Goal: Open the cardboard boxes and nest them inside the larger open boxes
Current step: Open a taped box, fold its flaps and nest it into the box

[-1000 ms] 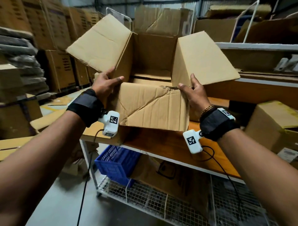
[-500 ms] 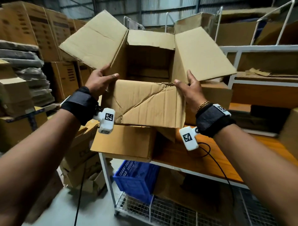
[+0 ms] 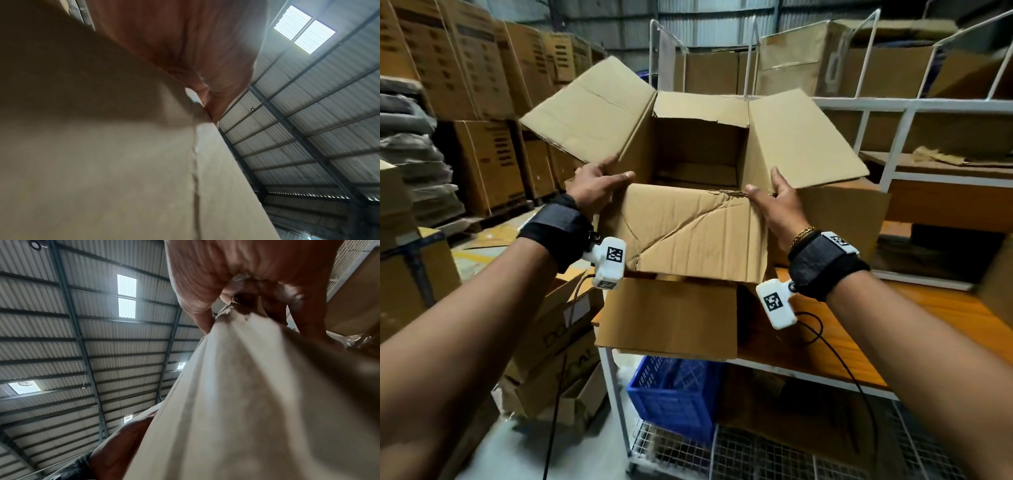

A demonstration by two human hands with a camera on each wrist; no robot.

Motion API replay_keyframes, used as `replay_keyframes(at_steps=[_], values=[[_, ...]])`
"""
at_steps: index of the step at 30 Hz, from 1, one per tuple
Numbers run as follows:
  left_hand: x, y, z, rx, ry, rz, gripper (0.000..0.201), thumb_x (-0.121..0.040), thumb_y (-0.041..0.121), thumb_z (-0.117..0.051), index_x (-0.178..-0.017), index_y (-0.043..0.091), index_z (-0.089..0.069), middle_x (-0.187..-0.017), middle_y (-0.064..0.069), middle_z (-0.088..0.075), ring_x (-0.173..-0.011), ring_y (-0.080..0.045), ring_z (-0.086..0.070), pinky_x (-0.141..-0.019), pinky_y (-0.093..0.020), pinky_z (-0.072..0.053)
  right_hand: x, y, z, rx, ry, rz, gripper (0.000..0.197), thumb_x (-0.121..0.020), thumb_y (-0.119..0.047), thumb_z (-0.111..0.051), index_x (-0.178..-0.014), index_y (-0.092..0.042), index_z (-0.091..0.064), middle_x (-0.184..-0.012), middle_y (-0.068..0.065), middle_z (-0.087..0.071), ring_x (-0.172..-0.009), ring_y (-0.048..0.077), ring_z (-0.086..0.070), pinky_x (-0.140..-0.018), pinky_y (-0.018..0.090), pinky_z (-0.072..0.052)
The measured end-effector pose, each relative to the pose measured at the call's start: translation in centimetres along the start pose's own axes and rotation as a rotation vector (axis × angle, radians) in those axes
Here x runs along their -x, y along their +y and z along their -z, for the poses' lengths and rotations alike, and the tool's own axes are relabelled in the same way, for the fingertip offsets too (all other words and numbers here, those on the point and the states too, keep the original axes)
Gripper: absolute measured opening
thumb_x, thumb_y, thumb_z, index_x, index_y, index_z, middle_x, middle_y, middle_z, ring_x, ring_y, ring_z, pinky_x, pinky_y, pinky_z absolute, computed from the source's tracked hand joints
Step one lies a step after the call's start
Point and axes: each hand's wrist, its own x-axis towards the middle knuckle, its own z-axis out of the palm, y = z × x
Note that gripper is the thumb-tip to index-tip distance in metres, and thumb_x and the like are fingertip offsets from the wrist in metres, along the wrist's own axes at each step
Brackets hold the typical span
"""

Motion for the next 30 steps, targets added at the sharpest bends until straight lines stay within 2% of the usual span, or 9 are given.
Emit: replay_keyframes(at_steps=[1,4,11,14,17,21,24,27,30], values=[[-0.5,-0.6,0.0,0.004,-0.008,0.01,0.069,-0.081,0.034,-0.077,-0.142,0.015,-0.05,-0.136,-0.005,-0.053,-0.123,-0.013,-0.051,-0.108,-0.028,-0.04,-0.1,0.4,-0.3,0.015,0.003,-0.012,0.083,-0.089,-0.037,-0.069,-0.156,-0.02,-0.023,-0.157,0.003,-0.033,-0.136,0.015,-0.039,-0.109,0.025,-0.035],[-1.2,-2.0,-0.4,0.027,-0.053,0.056,0.062,-0.091,0.013,-0.066,-0.146,0.009,-0.04,-0.148,-0.005,-0.044,-0.134,-0.013,-0.042,-0.111,-0.025,-0.033,-0.5,0.8,-0.8,0.075,0.002,-0.035,0.085,-0.088,-0.043,-0.068,-0.156,-0.021,-0.022,-0.159,0.006,-0.031,-0.141,0.02,-0.035,-0.113,0.031,-0.034],[-3.9,-3.9,0.8,0.113,-0.057,0.129,0.062,-0.089,0.009,-0.067,-0.146,0.007,-0.042,-0.149,-0.007,-0.045,-0.138,-0.019,-0.042,-0.117,-0.033,-0.029,-2.7,-0.1,-3.0,0.122,-0.026,-0.065,0.09,-0.086,-0.044,-0.068,-0.156,-0.015,-0.02,-0.16,0.008,-0.028,-0.144,0.024,-0.032,-0.117,0.041,-0.031],[-5.0,-4.5,1.0,0.125,-0.043,0.159,0.059,-0.09,0.006,-0.065,-0.145,0.006,-0.043,-0.148,-0.008,-0.046,-0.136,-0.02,-0.044,-0.11,-0.025,-0.032,-3.5,-0.3,-3.8,0.125,-0.031,-0.109,0.091,-0.084,-0.047,-0.068,-0.156,-0.017,-0.021,-0.16,0.006,-0.028,-0.143,0.025,-0.033,-0.115,0.048,-0.033],[-5.7,-5.4,1.3,0.155,-0.03,0.184,0.057,-0.088,0.006,-0.067,-0.142,0.006,-0.049,-0.147,-0.012,-0.047,-0.135,-0.022,-0.046,-0.1,-0.022,-0.035,-4.2,-0.5,-4.5,0.109,-0.041,-0.151,0.091,-0.084,-0.046,-0.069,-0.156,-0.019,-0.02,-0.16,0.004,-0.028,-0.142,0.026,-0.034,-0.113,0.05,-0.033],[-6.8,-5.6,2.0,0.169,-0.015,0.198,0.055,-0.086,0.009,-0.069,-0.139,0.01,-0.052,-0.142,-0.01,-0.053,-0.116,-0.015,-0.055,-0.083,-0.018,-0.042,-4.9,-1.2,-5.5,0.135,-0.054,-0.193,0.09,-0.083,-0.048,-0.068,-0.155,-0.021,-0.022,-0.158,0.004,-0.033,-0.136,0.03,-0.041,-0.104,0.058,-0.04],[-7.6,-5.7,2.6,0.153,-0.023,0.23,0.054,-0.087,0.011,-0.069,-0.138,0.013,-0.054,-0.136,-0.006,-0.058,-0.109,-0.013,-0.053,-0.081,-0.021,-0.04,-5.3,-1.5,-6.0,0.155,-0.063,-0.213,0.087,-0.086,-0.047,-0.066,-0.155,-0.02,-0.022,-0.158,0.004,-0.032,-0.135,0.031,-0.042,-0.1,0.058,-0.044],[-7.8,-6.1,2.4,0.123,-0.015,0.22,0.052,-0.091,0.005,-0.063,-0.14,0.007,-0.049,-0.128,-0.006,-0.057,-0.101,-0.01,-0.054,-0.071,-0.013,-0.04,-5.1,-1.3,-6.5,0.154,-0.074,-0.256,0.085,-0.087,-0.047,-0.066,-0.155,-0.023,-0.022,-0.157,0.003,-0.033,-0.134,0.033,-0.042,-0.088,0.062,-0.049],[-7.8,-6.2,2.3,0.111,-0.026,0.204,0.052,-0.091,0.002,-0.061,-0.141,0.003,-0.046,-0.136,-0.01,-0.053,-0.111,-0.013,-0.053,-0.081,-0.012,-0.041,-4.7,-0.7,-6.7,0.142,-0.072,-0.289,0.085,-0.087,-0.047,-0.067,-0.155,-0.024,-0.022,-0.157,0.002,-0.032,-0.133,0.034,-0.042,-0.076,0.061,-0.051]])
